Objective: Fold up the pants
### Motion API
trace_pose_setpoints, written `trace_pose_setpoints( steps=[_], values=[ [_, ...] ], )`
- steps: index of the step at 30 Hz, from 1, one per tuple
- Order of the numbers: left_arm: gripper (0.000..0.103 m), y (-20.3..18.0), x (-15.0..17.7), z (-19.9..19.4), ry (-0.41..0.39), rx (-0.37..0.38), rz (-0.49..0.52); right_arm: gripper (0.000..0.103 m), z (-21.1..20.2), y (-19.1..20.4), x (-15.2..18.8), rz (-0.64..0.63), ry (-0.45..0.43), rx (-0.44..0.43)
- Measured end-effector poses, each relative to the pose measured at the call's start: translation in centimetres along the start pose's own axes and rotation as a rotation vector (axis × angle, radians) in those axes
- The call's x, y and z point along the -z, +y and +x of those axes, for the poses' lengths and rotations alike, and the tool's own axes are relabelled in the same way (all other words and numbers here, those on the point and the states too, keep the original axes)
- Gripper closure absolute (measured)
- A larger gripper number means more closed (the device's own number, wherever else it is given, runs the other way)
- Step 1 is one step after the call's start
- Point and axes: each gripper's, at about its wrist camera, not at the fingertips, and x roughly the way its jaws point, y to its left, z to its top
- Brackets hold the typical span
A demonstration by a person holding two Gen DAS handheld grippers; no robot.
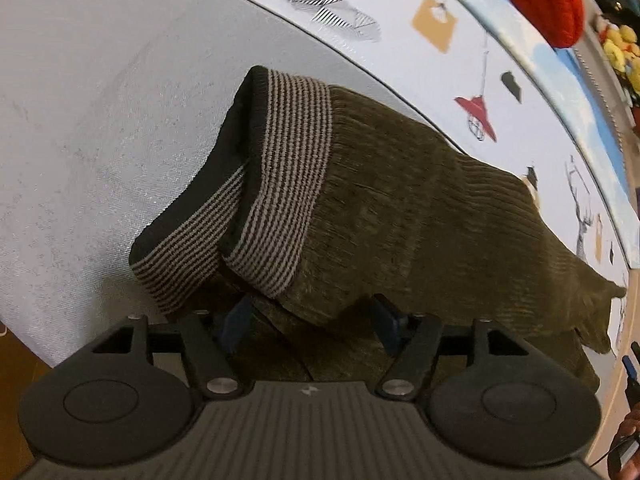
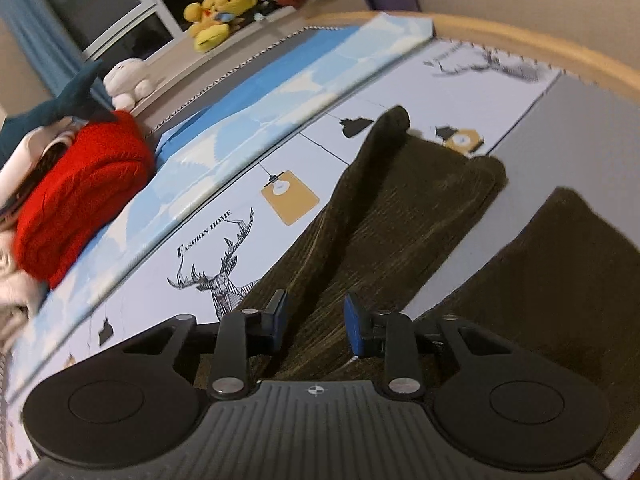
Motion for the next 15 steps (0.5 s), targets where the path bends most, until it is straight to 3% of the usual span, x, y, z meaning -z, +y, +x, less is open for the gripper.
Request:
trace_pose_setpoints(
  steps=[3,4,5,7,10,12,15],
  values=[
    [0.041,0.0,-1.0,-1.2,-0.094,-0.07,-0.002,0.068,1.7,-0.4,-0.4,0.011,0.02,-0.002],
    [0.053,-0.2,-1.2,-2.1,-0.155,-0.105,0.003,0.067,2.4,-0.5,-0.4,0.018,0.03,0.002],
    [0.06,-0.8,-1.2,-3.3,-0.244,-0.151,0.034,0.065,2.9,-0.7,-0.5,0.029,0.039,0.0],
    [0.064,-2.2,-1.2,-4.3,-0.326,-0.174,0.127,0.062,4.3,-1.0,-0.6,0.051,0.059,-0.009],
    [0.057,-2.7,-1.3,-3.5,-0.261,-0.129,0.143,0.06,6.4,-1.0,-0.8,0.074,0.077,-0.043],
    [0.048,-2.0,-1.6,-3.2,-0.227,-0.133,0.084,0.059,7.9,-1.0,-0.9,0.094,0.092,-0.051],
    [0.046,-0.4,-1.8,-3.4,-0.189,-0.101,-0.037,0.059,9.9,-0.8,-0.9,0.121,0.11,-0.047]
  ],
)
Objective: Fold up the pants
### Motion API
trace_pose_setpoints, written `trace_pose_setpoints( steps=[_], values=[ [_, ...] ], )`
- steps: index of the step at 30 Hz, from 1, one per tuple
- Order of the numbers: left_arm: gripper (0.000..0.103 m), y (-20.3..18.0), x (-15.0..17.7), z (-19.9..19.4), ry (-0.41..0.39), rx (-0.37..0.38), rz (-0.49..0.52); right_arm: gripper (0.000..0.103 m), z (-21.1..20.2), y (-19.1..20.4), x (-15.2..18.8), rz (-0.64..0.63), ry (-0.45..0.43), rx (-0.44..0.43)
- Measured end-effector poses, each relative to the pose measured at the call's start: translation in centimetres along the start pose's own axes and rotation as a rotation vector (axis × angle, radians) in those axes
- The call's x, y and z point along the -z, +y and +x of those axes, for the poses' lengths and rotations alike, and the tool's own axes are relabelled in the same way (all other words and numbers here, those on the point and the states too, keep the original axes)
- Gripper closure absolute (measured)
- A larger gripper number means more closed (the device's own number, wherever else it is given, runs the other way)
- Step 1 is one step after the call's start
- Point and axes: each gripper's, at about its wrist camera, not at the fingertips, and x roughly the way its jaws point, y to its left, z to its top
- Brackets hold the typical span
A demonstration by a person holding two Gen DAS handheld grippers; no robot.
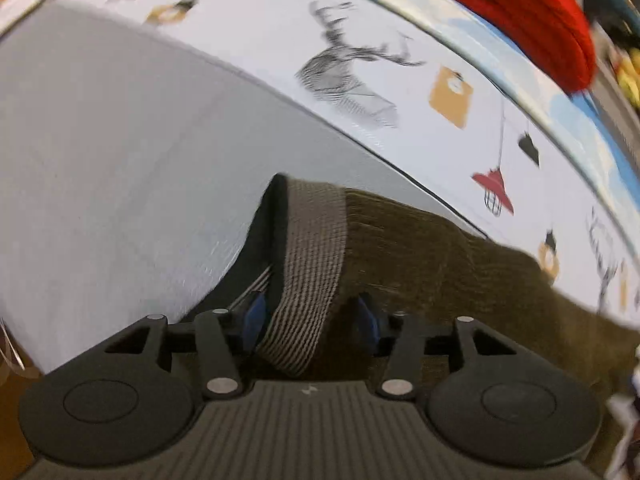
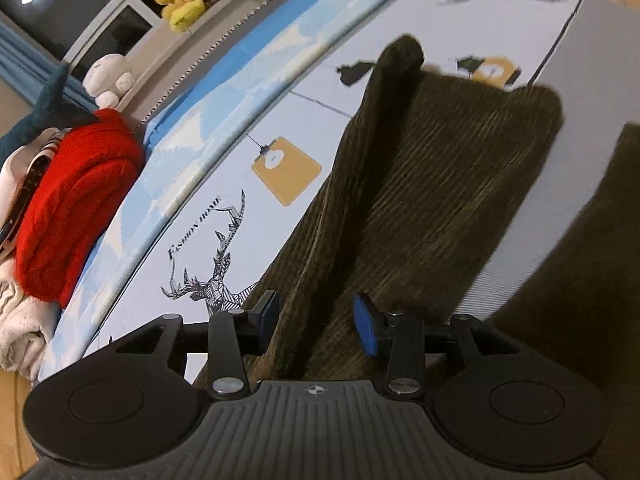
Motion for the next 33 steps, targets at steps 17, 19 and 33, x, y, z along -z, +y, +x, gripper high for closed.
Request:
trace_pose_setpoints(
  steps=[17,19,33],
  values=[
    [0.069,-0.3,0.5,2.0,0.082,-0.044,0.009,0.099,4.1,1.3,-0.4,-0.086,-0.019,0.073],
    [0.074,-0.9,0.4,1.1,0.027,-0.046,0.068,0.099,2.7,1.3,-1.0,-0.063,-0.042,0.041],
    [0.079,1.6,-0.1,-5.5,-0.178,0.05,0.098,0.1,-17.0,-3.8,4.1,-0.052,-0.062,0.003]
  ],
)
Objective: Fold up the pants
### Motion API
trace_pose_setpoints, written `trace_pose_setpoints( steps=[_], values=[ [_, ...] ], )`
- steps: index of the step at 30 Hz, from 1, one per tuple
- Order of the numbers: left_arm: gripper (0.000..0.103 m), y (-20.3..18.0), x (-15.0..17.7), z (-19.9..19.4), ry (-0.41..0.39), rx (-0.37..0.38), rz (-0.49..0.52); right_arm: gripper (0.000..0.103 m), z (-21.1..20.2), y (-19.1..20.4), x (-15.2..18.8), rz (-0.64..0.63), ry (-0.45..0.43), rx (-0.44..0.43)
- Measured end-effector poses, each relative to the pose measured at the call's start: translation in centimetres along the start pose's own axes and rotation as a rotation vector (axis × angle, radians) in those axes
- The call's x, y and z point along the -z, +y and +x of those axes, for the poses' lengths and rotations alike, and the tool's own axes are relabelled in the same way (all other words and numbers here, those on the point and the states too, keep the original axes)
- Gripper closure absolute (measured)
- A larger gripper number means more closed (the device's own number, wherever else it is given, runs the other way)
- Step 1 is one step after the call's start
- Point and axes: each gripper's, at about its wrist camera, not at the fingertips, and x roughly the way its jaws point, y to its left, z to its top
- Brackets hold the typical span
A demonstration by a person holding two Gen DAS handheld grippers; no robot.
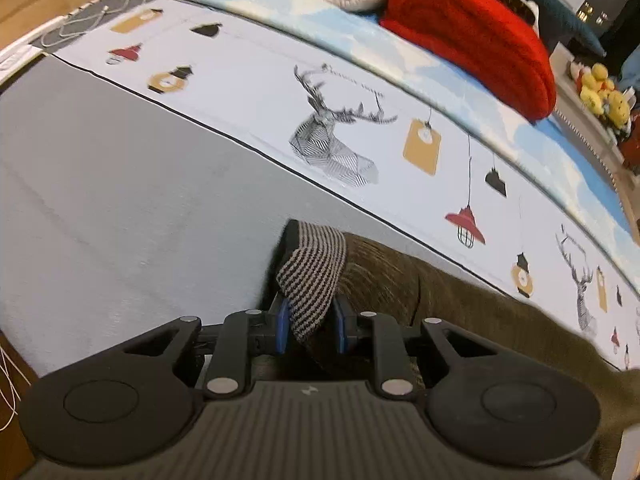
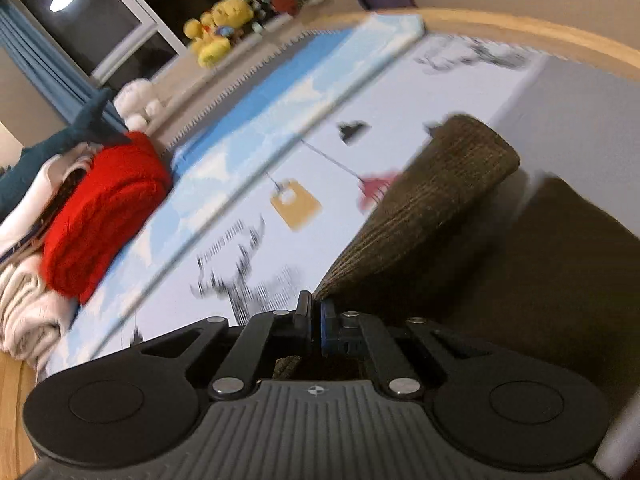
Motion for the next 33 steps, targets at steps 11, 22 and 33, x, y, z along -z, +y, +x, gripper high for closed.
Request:
trace_pose_setpoints(
  steps=[11,22,33],
  values=[
    [0.061,-0.1,0.9,1.9,0.106,-0.119,0.072,0.088,-4.0,-15.5,-0.4,0.182,0.008,0.167],
    [0.047,-1.2,1.1,3.8,0.139,-0.152,0.081,0.085,2.3,-19.1,-2.3,0.17,0.07,0.28],
    [0.047,-1.3,0.9,4.7,0.164,-0.167,0.107,0.072,4.7,-15.5,-4.8,0.064,-0.097,0.039]
  ],
)
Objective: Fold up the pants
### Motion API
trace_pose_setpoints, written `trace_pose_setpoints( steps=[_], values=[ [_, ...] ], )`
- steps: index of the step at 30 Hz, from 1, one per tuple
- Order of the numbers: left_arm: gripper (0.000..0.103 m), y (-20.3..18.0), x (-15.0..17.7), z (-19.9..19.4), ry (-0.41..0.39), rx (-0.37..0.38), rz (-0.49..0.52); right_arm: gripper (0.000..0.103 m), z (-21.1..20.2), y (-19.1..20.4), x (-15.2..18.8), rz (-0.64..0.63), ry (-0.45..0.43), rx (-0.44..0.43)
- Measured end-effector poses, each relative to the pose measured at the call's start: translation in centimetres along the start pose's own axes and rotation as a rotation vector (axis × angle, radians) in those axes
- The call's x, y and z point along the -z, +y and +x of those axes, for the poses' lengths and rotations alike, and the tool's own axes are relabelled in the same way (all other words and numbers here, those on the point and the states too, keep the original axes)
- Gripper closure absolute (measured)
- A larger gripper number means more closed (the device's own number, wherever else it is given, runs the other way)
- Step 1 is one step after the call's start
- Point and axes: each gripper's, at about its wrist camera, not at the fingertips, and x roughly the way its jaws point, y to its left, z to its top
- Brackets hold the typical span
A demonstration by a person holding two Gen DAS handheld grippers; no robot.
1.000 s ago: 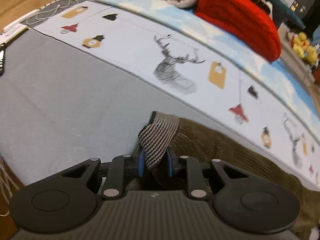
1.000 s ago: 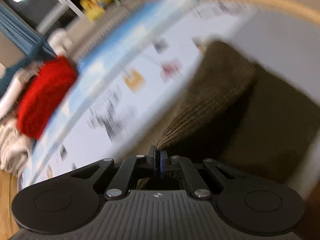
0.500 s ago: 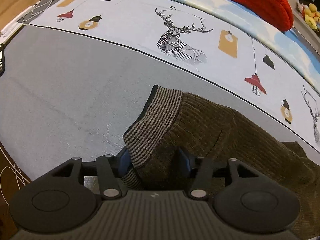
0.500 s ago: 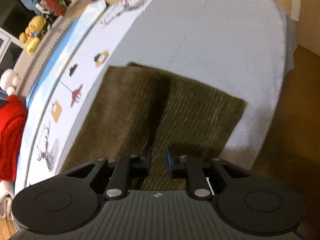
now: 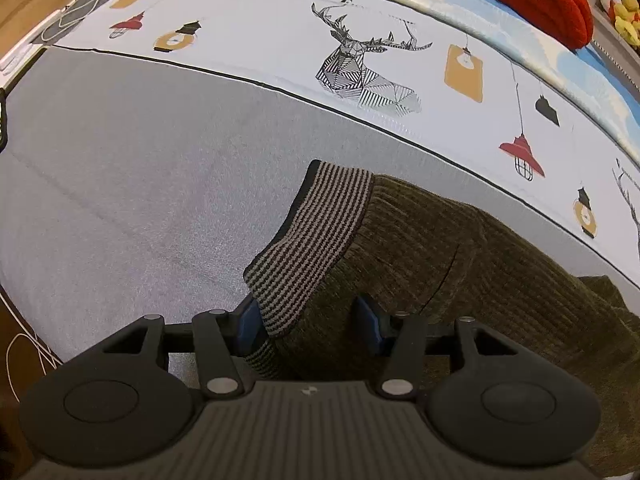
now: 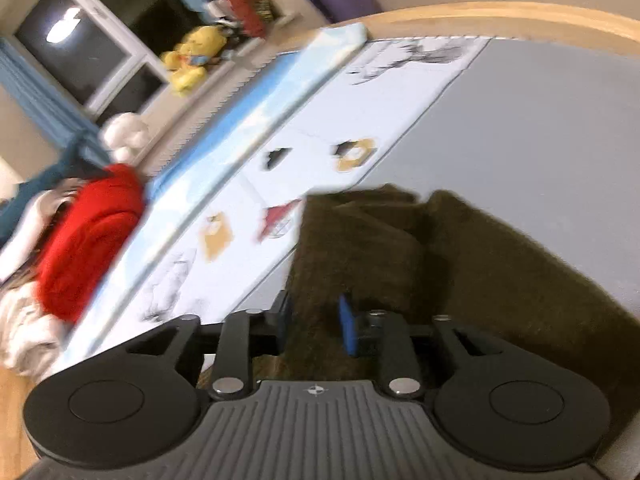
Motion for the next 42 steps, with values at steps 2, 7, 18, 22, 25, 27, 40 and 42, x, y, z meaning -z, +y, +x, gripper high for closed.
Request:
trace_pose_setpoints(
  steps=[2,7,18,22,25,27,40,42],
  values=[
    [0.046,0.0,-0.1,0.1,0.002,0.001,0.004,0.065,0.4,-1.4,-0.1,0.077,0.026,0.078],
    [0.042,-0.1,-0.2,0.3,0.009,0.007,0.002,0.052,0.7,-1.9,0.2,0.092,0.037,0.105],
    [0.037,-0.3,0.1,0.8,0.027,0.017,-0.025,0.043,2.8,-0.9,-0.1,0.111,0.076,0.081],
    [0.037,0.4,0.0,1.3,0.057,0.039,-0.078,0.089,1.5,-0.2,-0.5,0.125,0.052,0.027],
    [0.055,0.6,0.2,1.0,0.036,0.023,-0.081,0.097,-1.4,0.2,-1.0,0.166,-0.023,0.004],
    [0.073,0.8,0.3,0.7,0.022,-0.002,-0.065,0.099,-4.2,-0.1,-1.1,0.209,-0.086,-0.018],
    [0.078,3.3,2.1,-0.2,0.061,0.133,-0.044,0.1,-8.4,-10.6,1.5,0.39,0.081,0.305],
    [0.076,3.8,2.0,-0.1,0.071,0.16,-0.077,0.095,-8.4,-10.7,1.3,0.392,0.083,0.277]
  ],
)
